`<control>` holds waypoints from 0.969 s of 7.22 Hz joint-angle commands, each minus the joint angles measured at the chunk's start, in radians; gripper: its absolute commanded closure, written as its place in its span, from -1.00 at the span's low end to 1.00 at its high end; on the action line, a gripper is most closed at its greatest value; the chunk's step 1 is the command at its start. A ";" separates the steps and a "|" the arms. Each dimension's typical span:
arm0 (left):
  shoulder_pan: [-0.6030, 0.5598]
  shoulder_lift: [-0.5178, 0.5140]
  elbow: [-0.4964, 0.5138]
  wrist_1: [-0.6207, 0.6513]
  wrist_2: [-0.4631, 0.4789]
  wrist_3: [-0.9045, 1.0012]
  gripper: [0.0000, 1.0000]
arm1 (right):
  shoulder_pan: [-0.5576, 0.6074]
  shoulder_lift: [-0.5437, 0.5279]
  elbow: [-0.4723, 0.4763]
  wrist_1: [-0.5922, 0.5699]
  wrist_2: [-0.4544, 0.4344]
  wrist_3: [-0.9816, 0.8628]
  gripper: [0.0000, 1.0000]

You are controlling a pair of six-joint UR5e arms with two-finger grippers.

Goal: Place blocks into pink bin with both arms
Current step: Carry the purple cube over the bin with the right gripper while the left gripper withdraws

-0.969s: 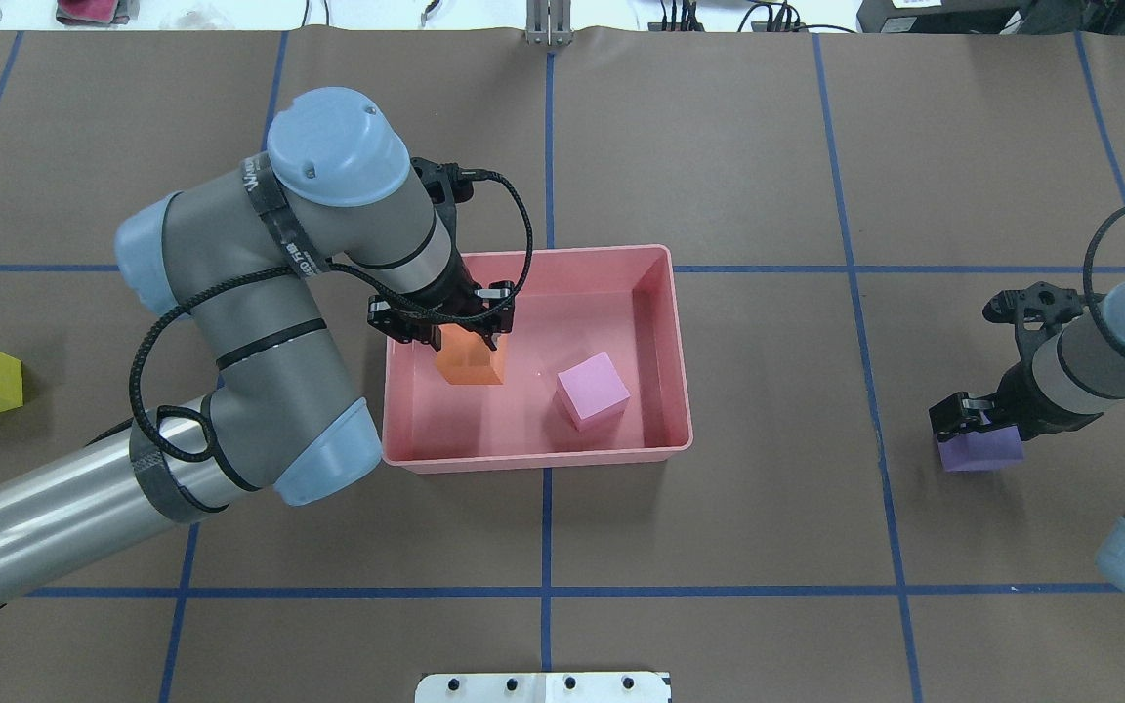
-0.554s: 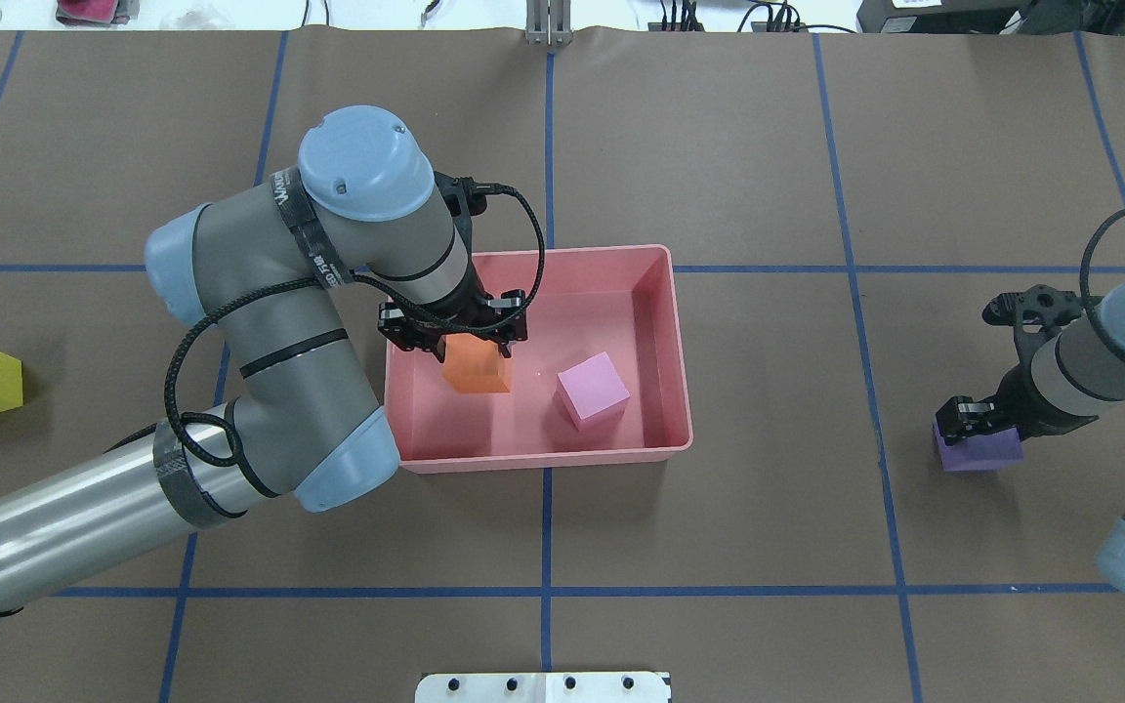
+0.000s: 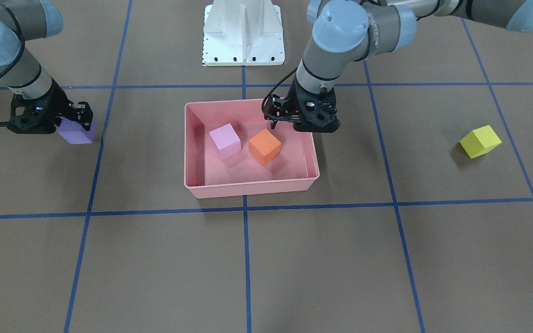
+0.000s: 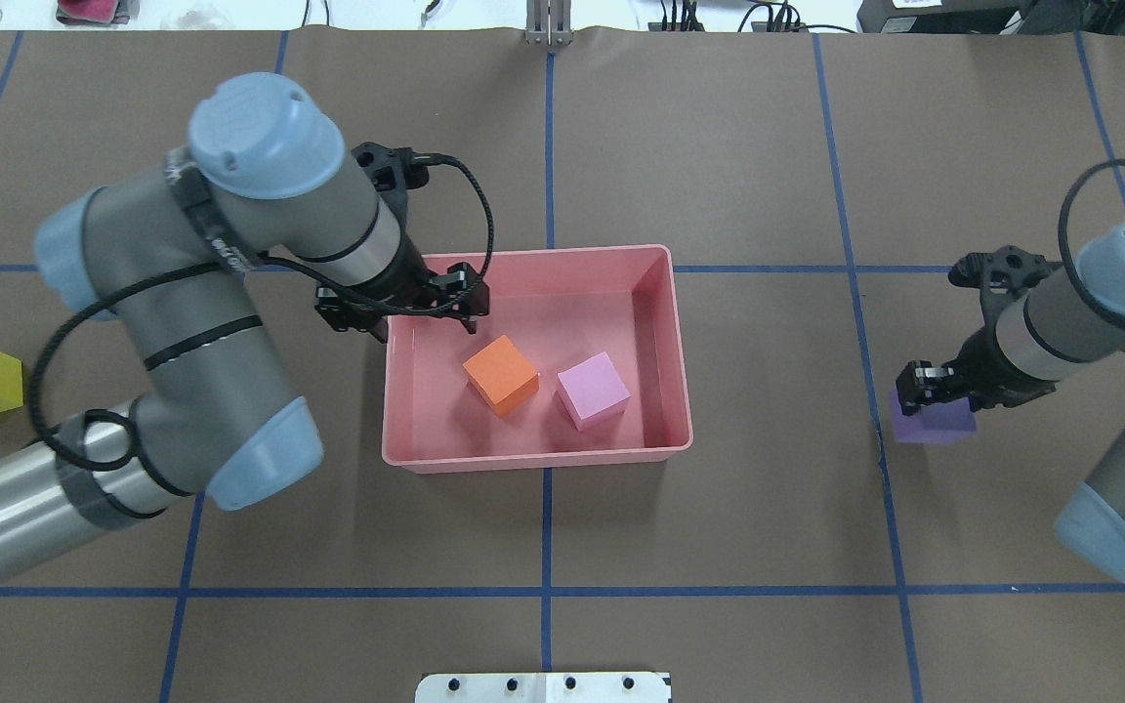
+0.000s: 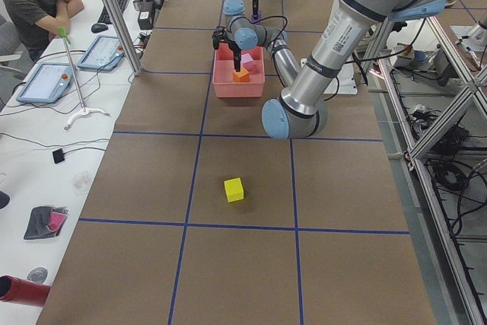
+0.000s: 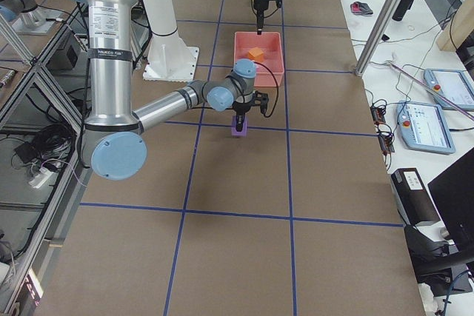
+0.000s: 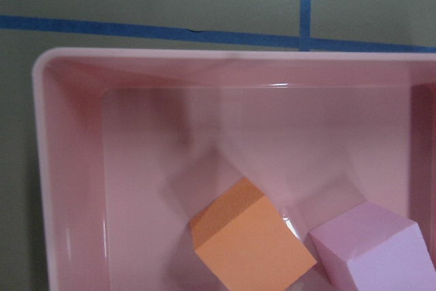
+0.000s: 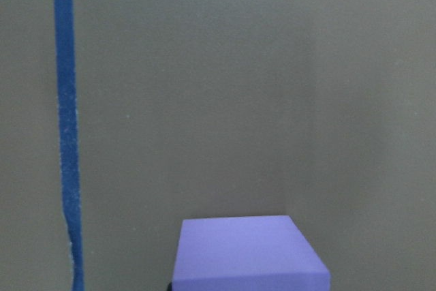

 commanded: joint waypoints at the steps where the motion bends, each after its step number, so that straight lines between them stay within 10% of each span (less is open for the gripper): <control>1: -0.122 0.267 -0.166 -0.006 -0.066 0.243 -0.99 | 0.031 0.373 0.018 -0.408 0.017 0.026 1.00; 4: -0.379 0.523 -0.162 -0.014 -0.177 0.719 -0.99 | -0.138 0.609 -0.045 -0.422 -0.111 0.382 1.00; 7: -0.475 0.572 -0.040 -0.014 -0.179 0.849 -0.99 | -0.318 0.694 -0.164 -0.277 -0.239 0.580 1.00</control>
